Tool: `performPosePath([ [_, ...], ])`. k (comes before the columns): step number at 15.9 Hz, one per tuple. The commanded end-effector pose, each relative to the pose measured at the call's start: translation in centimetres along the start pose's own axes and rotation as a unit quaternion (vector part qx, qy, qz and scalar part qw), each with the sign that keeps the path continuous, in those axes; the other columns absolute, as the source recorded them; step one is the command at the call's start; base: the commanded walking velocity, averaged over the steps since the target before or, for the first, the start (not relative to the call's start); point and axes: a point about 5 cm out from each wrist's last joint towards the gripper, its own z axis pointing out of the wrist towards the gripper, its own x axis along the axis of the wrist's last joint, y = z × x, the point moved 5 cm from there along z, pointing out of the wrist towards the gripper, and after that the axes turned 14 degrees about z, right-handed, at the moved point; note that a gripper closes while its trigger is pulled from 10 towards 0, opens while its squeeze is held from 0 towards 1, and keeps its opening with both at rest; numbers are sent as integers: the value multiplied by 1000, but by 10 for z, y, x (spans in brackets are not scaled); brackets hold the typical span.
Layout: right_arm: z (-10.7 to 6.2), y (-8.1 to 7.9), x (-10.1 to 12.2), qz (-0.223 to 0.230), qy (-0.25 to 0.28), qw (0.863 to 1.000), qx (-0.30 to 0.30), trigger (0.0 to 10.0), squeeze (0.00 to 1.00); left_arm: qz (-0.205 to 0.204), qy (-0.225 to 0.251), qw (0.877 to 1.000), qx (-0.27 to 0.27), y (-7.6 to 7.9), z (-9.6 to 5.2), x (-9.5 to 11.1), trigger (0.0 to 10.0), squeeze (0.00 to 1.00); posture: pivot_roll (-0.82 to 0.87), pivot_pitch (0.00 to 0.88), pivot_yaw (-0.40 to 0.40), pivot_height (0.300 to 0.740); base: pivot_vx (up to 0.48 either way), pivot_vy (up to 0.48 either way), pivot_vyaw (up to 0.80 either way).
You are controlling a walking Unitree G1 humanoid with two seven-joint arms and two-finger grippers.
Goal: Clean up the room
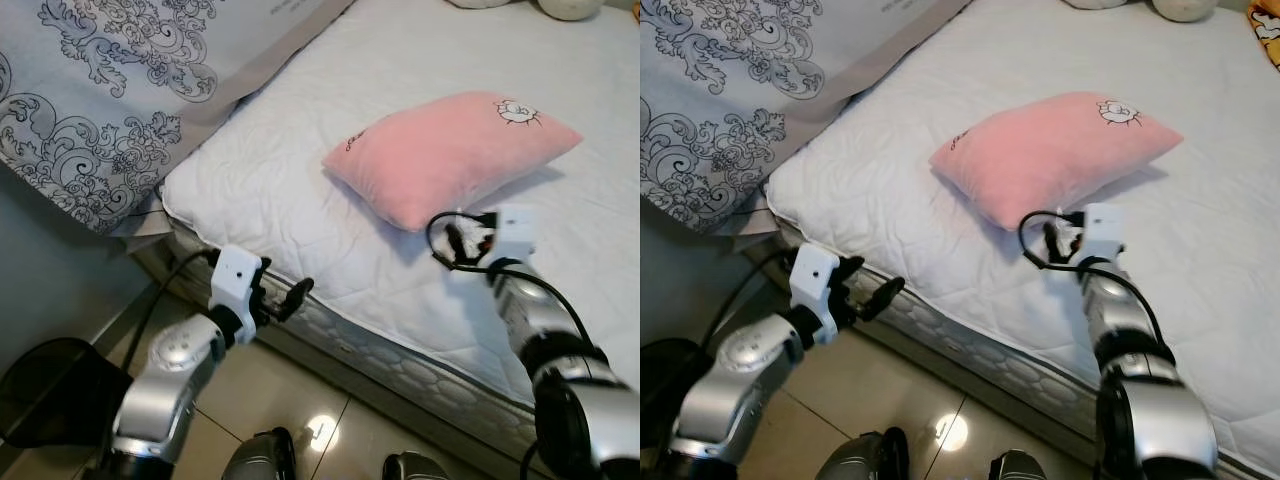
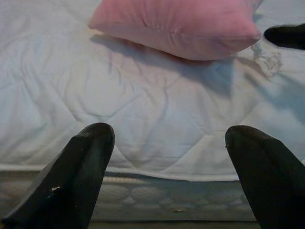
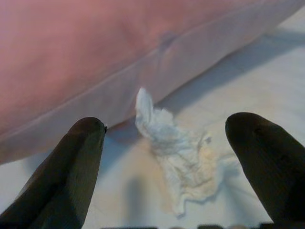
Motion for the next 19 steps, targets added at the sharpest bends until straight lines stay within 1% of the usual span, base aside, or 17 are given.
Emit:
performPosePath([
  [1,-5,1,-1,7,16,1000,8,10000,1000,-3,2,1000,10,-2,-4,-1,10000,0,-100,108,67,740,0,0,0],
  [2,-11,5,-6,8,22,1000,4,10000,1000,-4,-6,1000,11,1,-6,-7,10000,0,-109,92,71,740,0,0,0],
  [3,-13,7,-8,9,23,1000,2,10000,1000,-5,-9,1000,11,3,-6,-10,10000,0,-109,92,71,740,0,0,0],
  [4,-18,15,-18,8,13,1000,-15,10000,1000,1,-27,999,30,0,-3,-17,10000,0,-105,55,67,740,0,0,0],
  [5,-18,16,-21,7,7,1000,-21,10000,1000,12,-35,998,47,-6,-1,-20,10000,0,-97,48,67,740,0,0,0],
  [7,-18,14,-25,9,-1,1000,-23,10000,1000,5,-38,997,60,-15,3,-20,10000,0,-106,47,69,740,0,0,0],
  [8,-16,12,-25,12,-5,1000,-21,10000,1000,6,-37,997,61,-18,7,-20,10000,0,-111,29,62,740,0,0,0],
  [9,-14,7,-21,14,-6,1000,-11,10000,467,14,-37,998,58,-21,12,-19,10000,0,-111,38,61,740,0,0,0],
  [10,-10,-4,-14,10,-1,1000,15,10000,0,23,-35,998,53,-24,18,-15,10000,0,-113,25,63,740,0,0,0],
  [11,-5,-21,-6,5,0,999,51,10000,0,32,-29,998,43,-28,27,-7,10000,0,-119,28,71,740,0,0,0],
  [12,-3,-23,-3,2,3,999,51,10000,0,34,-27,998,43,-30,30,-5,10000,0,-121,28,79,740,0,0,0],
  [14,-4,-10,-5,-1,2,1000,15,10000,0,32,-28,998,51,-31,30,-6,10000,0,-120,34,80,740,0,0,0],
  [15,-6,-1,-9,0,-1,1000,-6,10000,0,24,-32,998,57,-30,27,-11,10000,0,-121,39,76,740,0,0,0],
  [16,-9,6,-15,-1,-6,1000,-20,10000,0,16,-37,998,53,-25,21,-18,10000,0,-120,40,69,740,0,0,0],
  [17,-12,10,-19,-1,-11,1000,-28,10000,0,17,-31,999,21,-13,16,-19,10000,0,-119,48,49,740,0,0,0],
  [18,-13,11,-21,1,-13,999,-30,10000,0,19,-25,1000,0,-5,14,-18,10000,0,-118,49,44,740,0,0,0],
  [19,-12,10,-17,11,1,1000,-26,10000,471,15,-18,1000,-6,1,7,-16,10000,0,-108,73,31,740,0,0,0],
])
